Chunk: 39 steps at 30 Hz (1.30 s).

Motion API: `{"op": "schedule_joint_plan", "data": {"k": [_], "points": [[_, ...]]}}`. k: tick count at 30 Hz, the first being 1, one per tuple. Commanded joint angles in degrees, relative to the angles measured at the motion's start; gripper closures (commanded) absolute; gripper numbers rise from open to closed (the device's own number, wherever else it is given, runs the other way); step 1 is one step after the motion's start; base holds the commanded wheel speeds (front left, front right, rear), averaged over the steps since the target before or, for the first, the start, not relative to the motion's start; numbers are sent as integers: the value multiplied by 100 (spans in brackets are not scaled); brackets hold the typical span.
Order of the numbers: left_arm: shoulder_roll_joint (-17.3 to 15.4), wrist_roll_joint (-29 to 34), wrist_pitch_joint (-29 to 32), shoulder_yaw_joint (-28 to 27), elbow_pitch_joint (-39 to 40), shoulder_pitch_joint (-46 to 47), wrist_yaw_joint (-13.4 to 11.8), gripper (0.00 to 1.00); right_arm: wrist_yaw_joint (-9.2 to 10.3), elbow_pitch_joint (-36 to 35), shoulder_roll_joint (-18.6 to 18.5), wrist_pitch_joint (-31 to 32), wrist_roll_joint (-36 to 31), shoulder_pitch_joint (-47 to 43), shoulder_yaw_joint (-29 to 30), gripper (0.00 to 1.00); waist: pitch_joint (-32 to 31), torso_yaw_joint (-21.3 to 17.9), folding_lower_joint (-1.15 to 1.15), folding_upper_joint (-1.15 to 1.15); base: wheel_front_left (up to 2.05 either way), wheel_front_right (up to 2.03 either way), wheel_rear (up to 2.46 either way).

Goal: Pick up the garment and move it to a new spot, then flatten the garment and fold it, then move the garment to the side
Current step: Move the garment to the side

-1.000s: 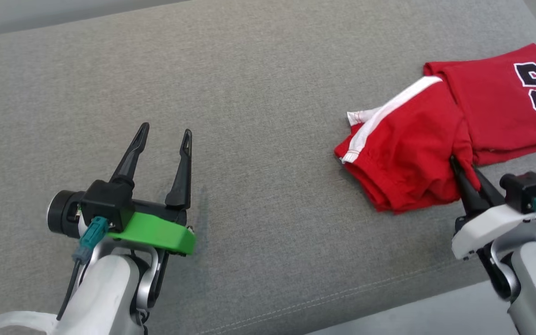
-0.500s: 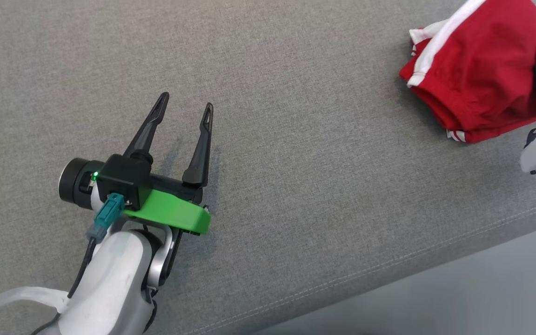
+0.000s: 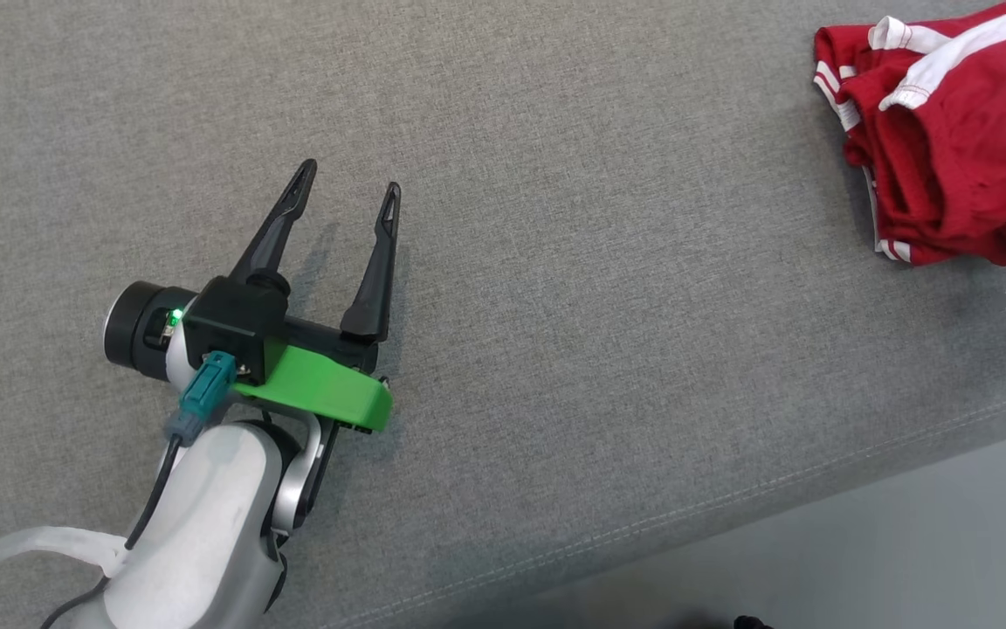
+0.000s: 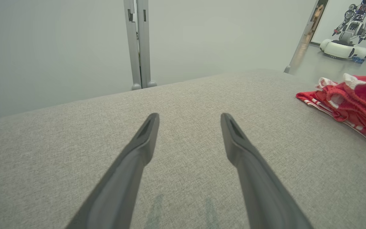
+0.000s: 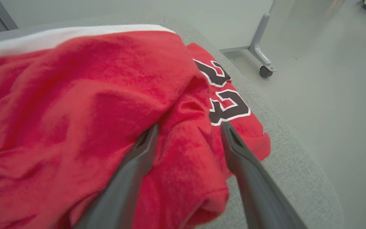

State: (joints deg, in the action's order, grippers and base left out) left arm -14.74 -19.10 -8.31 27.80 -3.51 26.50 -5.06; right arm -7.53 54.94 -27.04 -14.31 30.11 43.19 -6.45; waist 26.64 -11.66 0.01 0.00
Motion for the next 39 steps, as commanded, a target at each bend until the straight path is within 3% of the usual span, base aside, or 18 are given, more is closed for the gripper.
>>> {"op": "schedule_joint_plan", "data": {"k": [1,6,10,17,21,39], "points": [[-35,-6,-4,-8,-5,46,-13,0,9,83,-38,-59,15,53,43,0,-26,-6,-1,0,0,0,0],[-29,-76,-80,-60,-33,-33,-70,0,9,-428,-198,-95,-201,-81,519,0,-203,11,-1,0,0,0,0],[-11,-149,-196,-129,-73,-168,-137,0,9,-1307,-40,-83,-514,-497,914,0,-446,80,-1,0,0,0,0],[3,-252,-329,-221,-98,-394,-261,0,9,-3205,575,-83,-1174,-1470,1453,0,-843,454,-1,0,0,0,0],[32,-347,-427,-317,-122,-566,-349,0,9,-3898,978,-84,-1406,-2054,1423,0,-1083,764,-1,0,0,0,0],[-78,-638,-649,-816,-86,-1566,-583,0,9,-5053,2087,315,-2108,-3371,926,0,-1997,1618,-1,0,0,0,0]]}}
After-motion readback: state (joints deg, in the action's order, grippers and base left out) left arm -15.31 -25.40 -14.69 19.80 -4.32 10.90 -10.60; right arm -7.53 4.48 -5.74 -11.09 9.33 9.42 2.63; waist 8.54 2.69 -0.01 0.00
